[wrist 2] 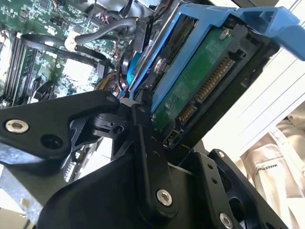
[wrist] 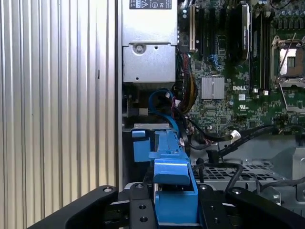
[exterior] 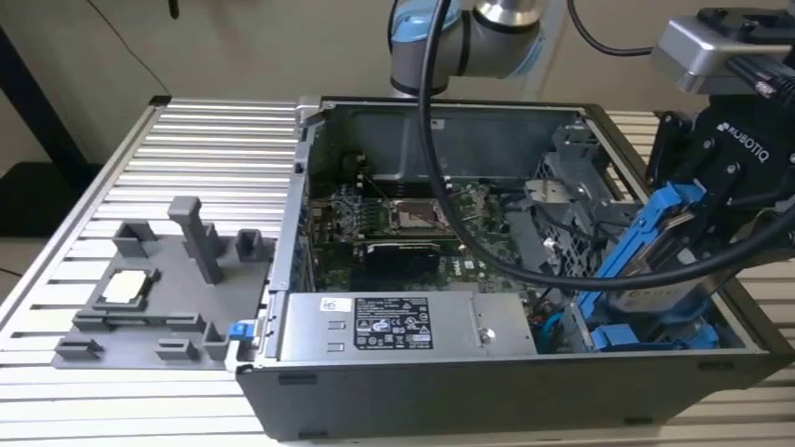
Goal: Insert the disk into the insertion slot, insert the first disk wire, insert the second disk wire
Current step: 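Insert the disk into the insertion slot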
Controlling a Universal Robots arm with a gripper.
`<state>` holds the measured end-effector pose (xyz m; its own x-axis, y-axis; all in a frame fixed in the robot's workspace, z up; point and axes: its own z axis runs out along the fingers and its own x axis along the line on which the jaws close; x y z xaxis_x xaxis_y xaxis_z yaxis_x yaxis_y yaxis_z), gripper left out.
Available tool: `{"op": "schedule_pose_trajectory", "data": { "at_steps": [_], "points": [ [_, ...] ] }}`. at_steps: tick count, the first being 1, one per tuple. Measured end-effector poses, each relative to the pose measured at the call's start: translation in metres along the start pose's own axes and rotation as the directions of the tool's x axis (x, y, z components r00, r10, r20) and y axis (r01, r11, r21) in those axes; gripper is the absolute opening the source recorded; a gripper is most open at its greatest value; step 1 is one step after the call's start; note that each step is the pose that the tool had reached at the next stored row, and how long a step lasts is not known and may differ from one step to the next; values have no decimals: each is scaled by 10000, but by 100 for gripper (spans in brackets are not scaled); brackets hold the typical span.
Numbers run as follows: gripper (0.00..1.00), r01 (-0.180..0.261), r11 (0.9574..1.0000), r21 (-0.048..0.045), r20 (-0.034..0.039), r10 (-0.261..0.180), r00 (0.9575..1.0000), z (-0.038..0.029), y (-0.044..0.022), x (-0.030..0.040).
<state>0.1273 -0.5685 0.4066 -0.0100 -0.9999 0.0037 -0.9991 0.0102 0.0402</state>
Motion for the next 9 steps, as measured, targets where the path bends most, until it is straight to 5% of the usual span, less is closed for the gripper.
{"op": "schedule_pose_trajectory", "data": {
  "at_steps": [9],
  "points": [
    [33, 13, 10000, 0, -1, -13, 10000, 151, -7, -16]
  ]
}}
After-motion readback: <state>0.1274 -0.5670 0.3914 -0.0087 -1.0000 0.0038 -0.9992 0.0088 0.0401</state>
